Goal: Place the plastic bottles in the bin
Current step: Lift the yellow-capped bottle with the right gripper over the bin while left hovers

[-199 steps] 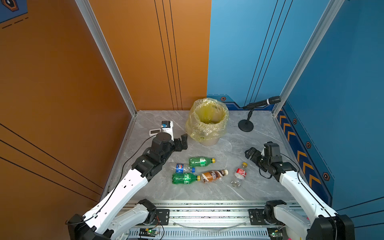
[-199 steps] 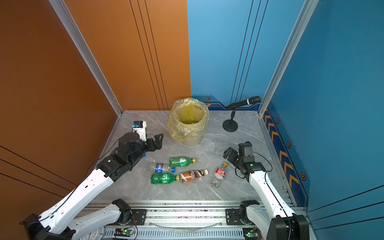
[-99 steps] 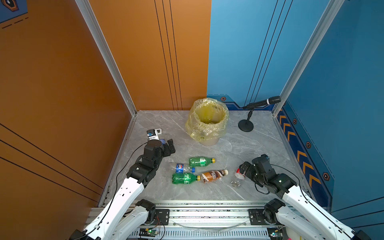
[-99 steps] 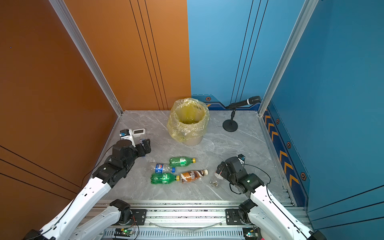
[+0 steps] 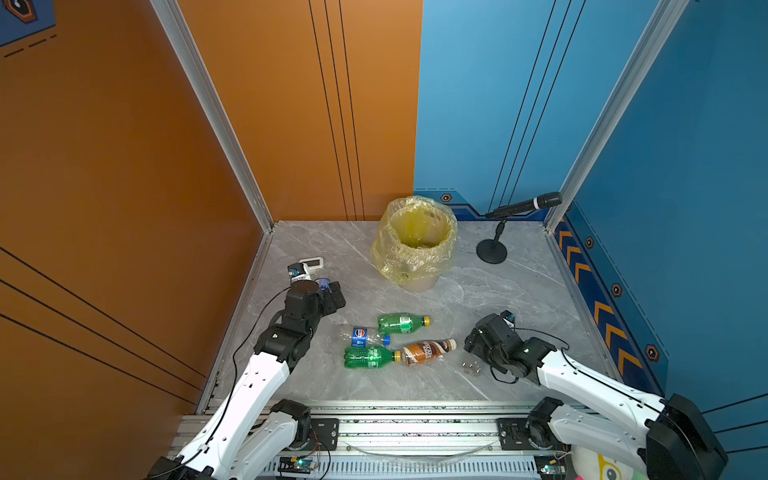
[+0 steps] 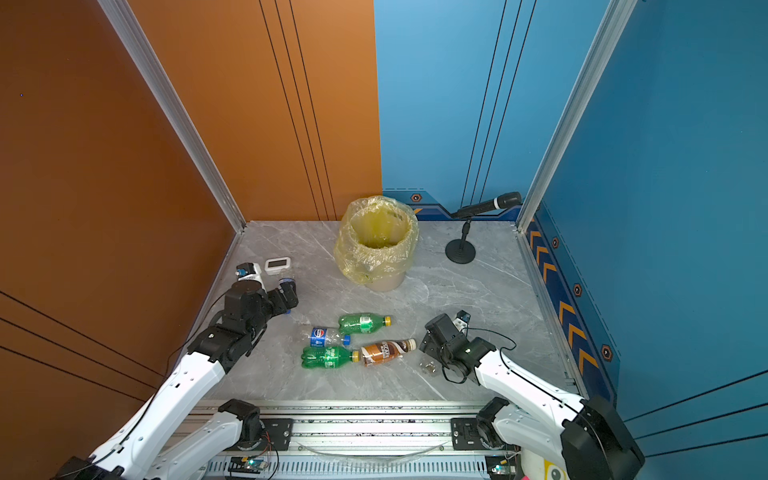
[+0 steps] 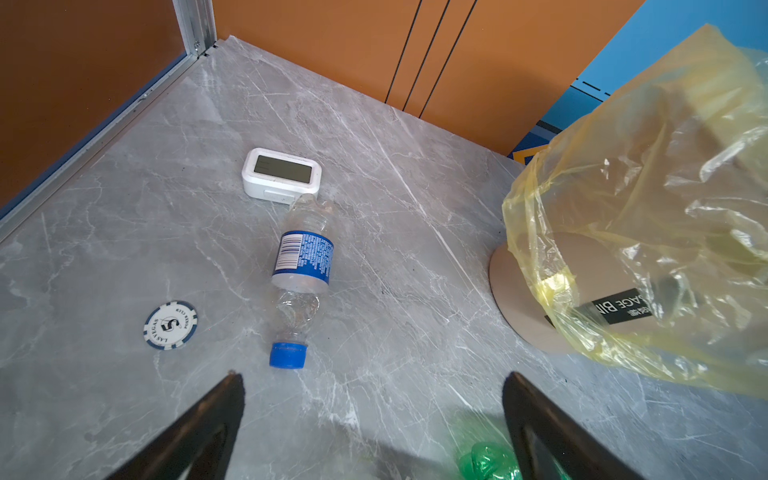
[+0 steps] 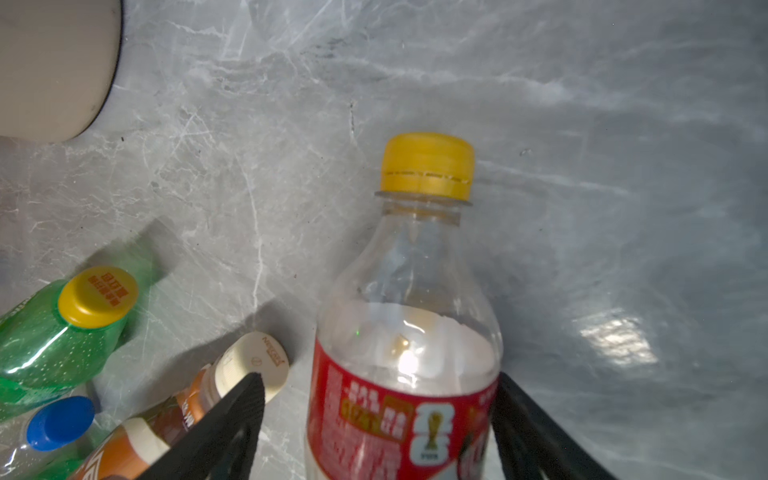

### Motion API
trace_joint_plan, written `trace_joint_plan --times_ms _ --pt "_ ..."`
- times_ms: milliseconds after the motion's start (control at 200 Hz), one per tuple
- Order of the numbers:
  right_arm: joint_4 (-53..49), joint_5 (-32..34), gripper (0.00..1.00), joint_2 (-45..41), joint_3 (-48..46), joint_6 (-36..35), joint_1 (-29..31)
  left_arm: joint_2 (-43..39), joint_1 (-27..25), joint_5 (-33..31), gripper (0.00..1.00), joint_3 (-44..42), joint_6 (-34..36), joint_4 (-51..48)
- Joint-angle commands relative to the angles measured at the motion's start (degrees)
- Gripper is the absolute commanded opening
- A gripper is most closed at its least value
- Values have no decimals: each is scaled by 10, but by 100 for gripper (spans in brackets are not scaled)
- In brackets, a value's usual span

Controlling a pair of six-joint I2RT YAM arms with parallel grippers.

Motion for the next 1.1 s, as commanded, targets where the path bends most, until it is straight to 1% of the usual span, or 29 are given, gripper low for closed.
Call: trace_joint_plan --times_ms 0,230,280,396,576,681,821,921,1011,1096 --pt "25 32 80 16 -13 11 4 -5 10 22 98 -10 -7 1" --pt "46 39 66 43 -18 9 2 -4 20 25 98 -18 -16 0" --pt "47 40 62 44 -18 7 1 -5 22 26 98 -20 -18 -2" --pt "46 48 56 35 -18 6 0 -7 26 27 98 -25 -20 -2" --pt "29 64 55 7 -8 -9 -7 -6 31 30 98 -29 -25 -2" --pt "10 76 55 -12 6 -33 -18 -6 34 30 98 -30 -25 -3" --pt "-34 124 54 -35 69 -108 -28 -8 39 31 98 -32 -25 -9" --pt "-28 151 54 -38 133 -179 -33 -12 44 30 98 -37 -25 -18" --pt "-3 173 54 -17 208 -242 -33 -19 50 30 98 -46 -27 -25" --pt "27 179 54 20 284 -293 -33 -31 53 32 97 -52 -32 -34"
